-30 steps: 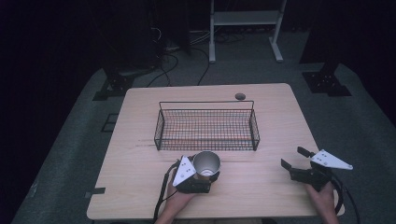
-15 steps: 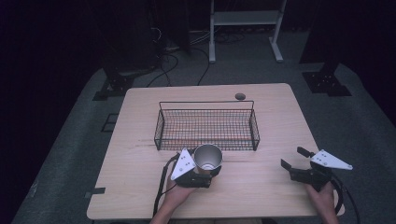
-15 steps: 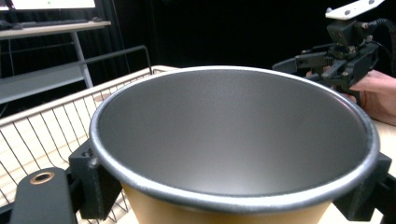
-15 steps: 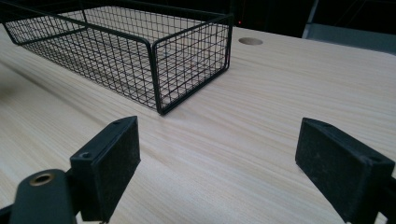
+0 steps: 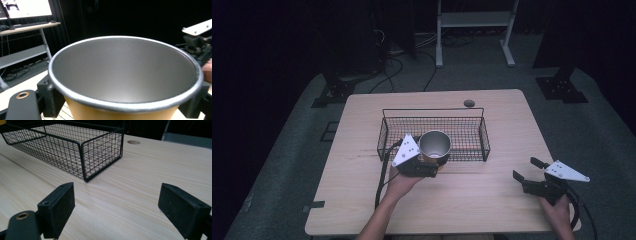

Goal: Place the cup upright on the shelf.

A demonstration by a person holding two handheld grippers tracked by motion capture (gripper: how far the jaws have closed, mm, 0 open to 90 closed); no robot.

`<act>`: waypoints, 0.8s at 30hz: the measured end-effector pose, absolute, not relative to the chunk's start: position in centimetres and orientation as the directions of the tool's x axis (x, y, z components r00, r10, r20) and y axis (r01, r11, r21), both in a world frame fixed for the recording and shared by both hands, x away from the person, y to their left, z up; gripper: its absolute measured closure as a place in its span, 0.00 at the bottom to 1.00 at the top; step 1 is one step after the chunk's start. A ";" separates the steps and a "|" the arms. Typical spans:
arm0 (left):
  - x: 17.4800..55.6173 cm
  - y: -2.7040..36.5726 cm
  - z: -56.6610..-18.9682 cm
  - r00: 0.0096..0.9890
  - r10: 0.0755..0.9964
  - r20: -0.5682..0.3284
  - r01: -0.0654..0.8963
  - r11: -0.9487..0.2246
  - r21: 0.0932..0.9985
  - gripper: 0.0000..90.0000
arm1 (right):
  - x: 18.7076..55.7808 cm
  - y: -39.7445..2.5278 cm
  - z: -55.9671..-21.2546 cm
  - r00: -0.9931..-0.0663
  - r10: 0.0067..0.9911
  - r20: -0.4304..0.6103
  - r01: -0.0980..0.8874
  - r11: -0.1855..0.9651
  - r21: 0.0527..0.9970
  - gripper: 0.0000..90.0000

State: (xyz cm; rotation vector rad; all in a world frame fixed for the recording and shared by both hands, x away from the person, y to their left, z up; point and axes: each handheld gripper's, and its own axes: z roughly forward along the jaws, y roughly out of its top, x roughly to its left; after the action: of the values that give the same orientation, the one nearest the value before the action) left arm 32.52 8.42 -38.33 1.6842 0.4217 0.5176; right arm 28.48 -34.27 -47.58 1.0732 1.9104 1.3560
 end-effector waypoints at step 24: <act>39.4 9.0 -36.5 0.851 0.521 0.060 0.042 -0.181 0.983 0.15 | 28.5 -34.3 -47.6 -0.525 0.851 0.008 0.286 0.168 0.943 0.14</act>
State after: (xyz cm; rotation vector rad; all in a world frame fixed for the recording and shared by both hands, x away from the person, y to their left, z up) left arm 39.41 8.99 -36.45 1.7143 0.4371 0.4521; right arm 28.49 -34.28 -47.57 1.0719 1.9086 1.3581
